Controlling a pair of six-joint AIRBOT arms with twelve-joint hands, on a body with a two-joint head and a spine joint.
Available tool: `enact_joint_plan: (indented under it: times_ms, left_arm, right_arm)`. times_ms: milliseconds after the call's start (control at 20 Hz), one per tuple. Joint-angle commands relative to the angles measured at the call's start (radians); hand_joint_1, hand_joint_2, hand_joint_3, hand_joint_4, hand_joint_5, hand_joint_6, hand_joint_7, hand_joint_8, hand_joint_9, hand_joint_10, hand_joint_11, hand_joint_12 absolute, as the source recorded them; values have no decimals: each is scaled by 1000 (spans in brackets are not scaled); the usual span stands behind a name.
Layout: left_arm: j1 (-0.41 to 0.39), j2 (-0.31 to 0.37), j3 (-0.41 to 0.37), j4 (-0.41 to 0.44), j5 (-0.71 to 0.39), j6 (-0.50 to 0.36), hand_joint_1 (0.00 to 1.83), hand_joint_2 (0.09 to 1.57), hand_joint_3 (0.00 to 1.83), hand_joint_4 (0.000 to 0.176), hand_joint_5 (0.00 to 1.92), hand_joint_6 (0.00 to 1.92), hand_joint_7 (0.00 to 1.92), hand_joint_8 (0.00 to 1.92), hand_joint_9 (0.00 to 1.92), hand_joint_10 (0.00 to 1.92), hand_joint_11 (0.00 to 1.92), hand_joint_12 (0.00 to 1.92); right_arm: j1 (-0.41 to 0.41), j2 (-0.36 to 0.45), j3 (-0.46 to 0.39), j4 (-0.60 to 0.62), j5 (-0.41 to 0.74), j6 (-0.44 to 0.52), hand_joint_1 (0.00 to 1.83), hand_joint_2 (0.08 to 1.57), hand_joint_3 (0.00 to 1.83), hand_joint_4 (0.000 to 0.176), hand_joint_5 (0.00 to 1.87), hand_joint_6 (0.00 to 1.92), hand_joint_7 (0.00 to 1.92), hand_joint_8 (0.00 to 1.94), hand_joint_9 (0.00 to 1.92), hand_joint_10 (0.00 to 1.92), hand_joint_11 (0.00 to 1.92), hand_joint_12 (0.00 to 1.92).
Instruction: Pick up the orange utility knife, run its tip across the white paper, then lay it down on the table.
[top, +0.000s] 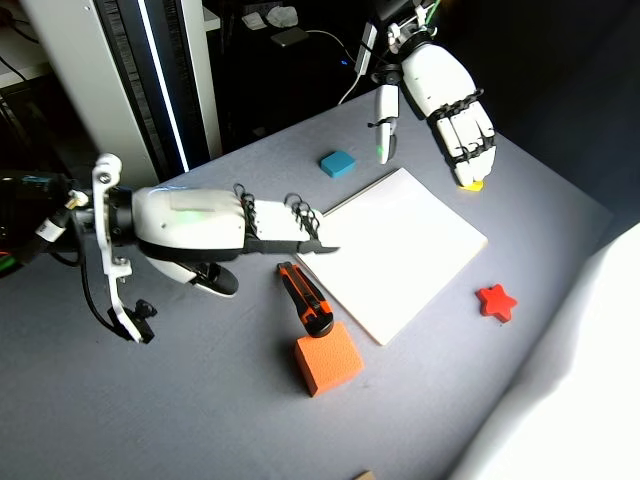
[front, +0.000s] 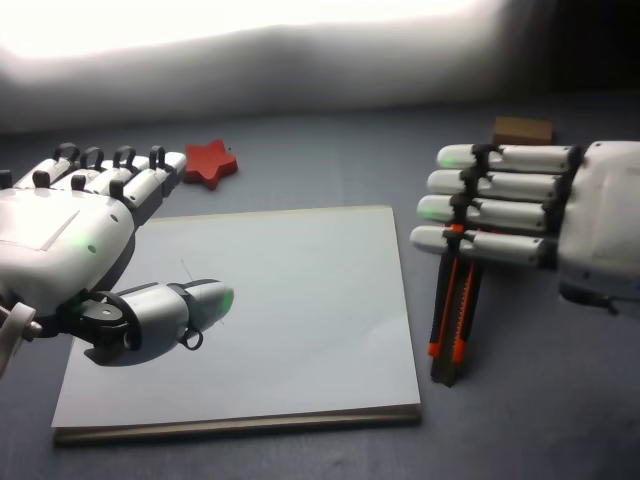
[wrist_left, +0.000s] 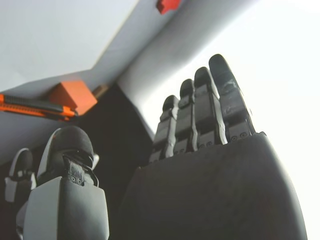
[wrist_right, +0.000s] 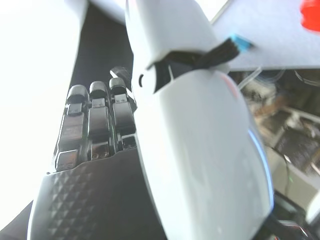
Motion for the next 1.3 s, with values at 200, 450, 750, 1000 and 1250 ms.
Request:
enact_joint_plan:
  times_ms: [200, 450, 750, 1000, 1250]
  left_arm:
    - [-12, 0, 14, 35, -80, -1, 209, 1192, 0, 54, 23, 4, 103, 3, 137, 5, 0, 576]
    - [-8, 0, 19, 33, -80, 2, 174, 1211, 4, 49, 12, 3, 103, 1, 126, 2, 0, 529]
    - [-14, -3, -6, 33, -78, 36, 178, 1212, 1, 46, 9, 2, 112, 1, 144, 11, 0, 567]
    - [-18, -14, -5, 19, -74, 40, 204, 1210, 0, 54, 8, 0, 103, 0, 123, 0, 0, 572]
    - [-18, -23, -7, -7, -74, 40, 220, 1215, 2, 53, 0, 0, 97, 2, 115, 6, 0, 518]
  right_arm:
    - [13, -74, 31, 21, 48, -8, 1205, 1004, 0, 0, 0, 0, 0, 0, 0, 0, 0, 0]
    - [14, -131, 72, 29, 35, -29, 1221, 1009, 0, 0, 0, 0, 0, 0, 0, 0, 0, 0]
    - [12, -202, 138, 64, 35, -69, 1206, 1017, 3, 0, 0, 0, 0, 0, 0, 0, 0, 0]
    - [7, -238, 171, 64, 30, -88, 1196, 1019, 4, 0, 0, 0, 0, 0, 0, 0, 0, 0]
    - [5, -287, 220, 64, 55, -108, 1171, 1041, 14, 0, 0, 0, 0, 0, 0, 0, 0, 0]
